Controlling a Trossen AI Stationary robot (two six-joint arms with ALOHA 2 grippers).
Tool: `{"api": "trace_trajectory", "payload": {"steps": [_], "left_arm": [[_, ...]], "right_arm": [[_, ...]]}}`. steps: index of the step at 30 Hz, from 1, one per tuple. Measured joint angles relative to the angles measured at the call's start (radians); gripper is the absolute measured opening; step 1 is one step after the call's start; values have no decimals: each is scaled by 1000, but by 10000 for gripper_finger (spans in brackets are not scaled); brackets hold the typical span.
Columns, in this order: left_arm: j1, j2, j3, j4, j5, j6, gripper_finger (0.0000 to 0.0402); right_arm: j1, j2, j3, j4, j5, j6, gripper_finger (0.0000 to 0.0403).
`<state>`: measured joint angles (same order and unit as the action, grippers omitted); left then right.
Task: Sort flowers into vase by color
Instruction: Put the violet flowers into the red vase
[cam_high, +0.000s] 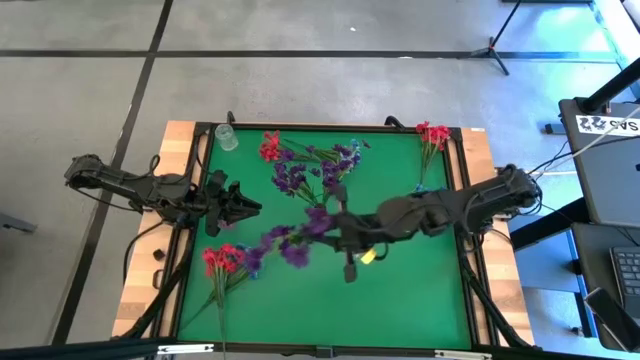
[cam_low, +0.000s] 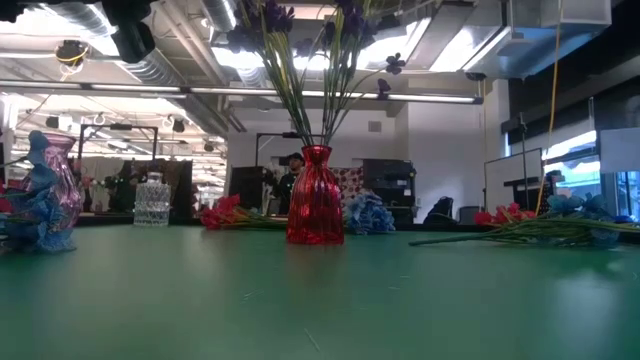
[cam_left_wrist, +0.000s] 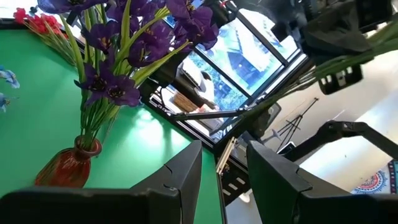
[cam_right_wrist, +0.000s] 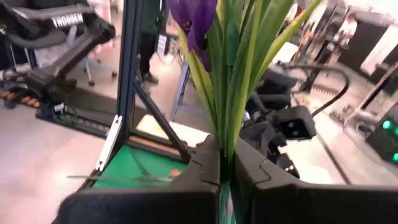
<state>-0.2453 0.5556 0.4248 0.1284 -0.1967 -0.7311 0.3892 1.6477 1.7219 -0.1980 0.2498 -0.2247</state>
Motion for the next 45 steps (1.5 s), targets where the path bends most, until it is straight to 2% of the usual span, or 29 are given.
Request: {"api": "trace_trajectory", "payload": {"steps": [8,12,15,18,22,25,33,37,41,45], "left_arm": [[4,0,0,-5,-5,0,124],[12,0,0,-11,-12,14,124],[12,0,0,-14,-12,61,124],[12,0,0,-13,-12,99,124],[11,0,0,-10,-12,143,124],[11,0,0,-10,-11,179,124],[9,0,0,-13,36,248,124],[9,0,0,-19,81,296,124],[9,1,0,-20,84,298,124],[9,-1,0,-21,85,323,124]], "right_arm": [[2,-194,-400,408,3,-65,7],[2,-232,-547,621,-55,-162,7],[-18,-234,-603,731,-137,-198,7],[-51,-230,-615,717,-230,-215,7],[-75,-223,-617,691,-296,-272,7],[-84,-223,-617,691,-296,-324,7],[-82,-222,-617,686,-256,-338,11],[-84,-182,-616,729,-264,-347,8],[-102,-119,-616,805,-272,-321,6],[-123,-80,-616,815,-196,-322,7]]}}
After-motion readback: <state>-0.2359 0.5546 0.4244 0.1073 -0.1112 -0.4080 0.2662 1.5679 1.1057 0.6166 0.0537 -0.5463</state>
